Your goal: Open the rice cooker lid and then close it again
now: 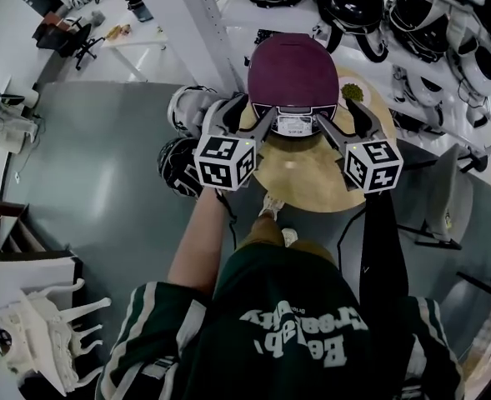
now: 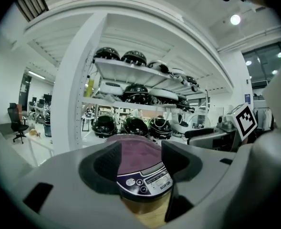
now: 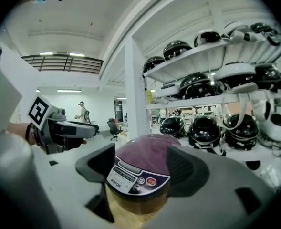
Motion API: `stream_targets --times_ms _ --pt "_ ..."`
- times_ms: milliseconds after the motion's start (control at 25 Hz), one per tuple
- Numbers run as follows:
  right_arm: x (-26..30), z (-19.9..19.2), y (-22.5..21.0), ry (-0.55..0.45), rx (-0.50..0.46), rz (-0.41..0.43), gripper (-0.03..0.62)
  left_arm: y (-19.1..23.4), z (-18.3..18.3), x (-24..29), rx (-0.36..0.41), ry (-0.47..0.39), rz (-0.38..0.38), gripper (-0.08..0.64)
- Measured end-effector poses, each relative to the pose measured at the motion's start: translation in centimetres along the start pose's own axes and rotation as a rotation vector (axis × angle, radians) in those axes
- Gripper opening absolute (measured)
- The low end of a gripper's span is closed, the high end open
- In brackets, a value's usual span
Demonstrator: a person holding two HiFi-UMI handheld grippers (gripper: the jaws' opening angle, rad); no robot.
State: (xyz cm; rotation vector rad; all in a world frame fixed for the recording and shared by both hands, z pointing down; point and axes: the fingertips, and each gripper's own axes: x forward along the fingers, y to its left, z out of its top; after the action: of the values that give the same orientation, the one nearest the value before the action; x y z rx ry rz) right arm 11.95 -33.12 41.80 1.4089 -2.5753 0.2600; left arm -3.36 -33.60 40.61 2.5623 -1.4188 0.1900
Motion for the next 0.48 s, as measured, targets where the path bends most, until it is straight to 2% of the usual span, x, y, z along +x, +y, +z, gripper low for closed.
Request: stream_targets --times_ms 240,360,480 --pt "-2.5 1.4 1.7 -0.079 -0.031 -0.035 0.339 -2.6 2.5 -3.3 0.041 -0.083 0.001 0.258" --pt "-3.6 1.7 1.9 -0.109 -0.043 -0.053 0.327 -3.3 2.8 -4.5 0.076 -0.098 0.017 0.258" --pt "-4.1 1.4 2.0 -0.115 -0.044 -0.058 0.324 -3.9 2.8 -5.0 0.08 -0.102 0.003 0.258"
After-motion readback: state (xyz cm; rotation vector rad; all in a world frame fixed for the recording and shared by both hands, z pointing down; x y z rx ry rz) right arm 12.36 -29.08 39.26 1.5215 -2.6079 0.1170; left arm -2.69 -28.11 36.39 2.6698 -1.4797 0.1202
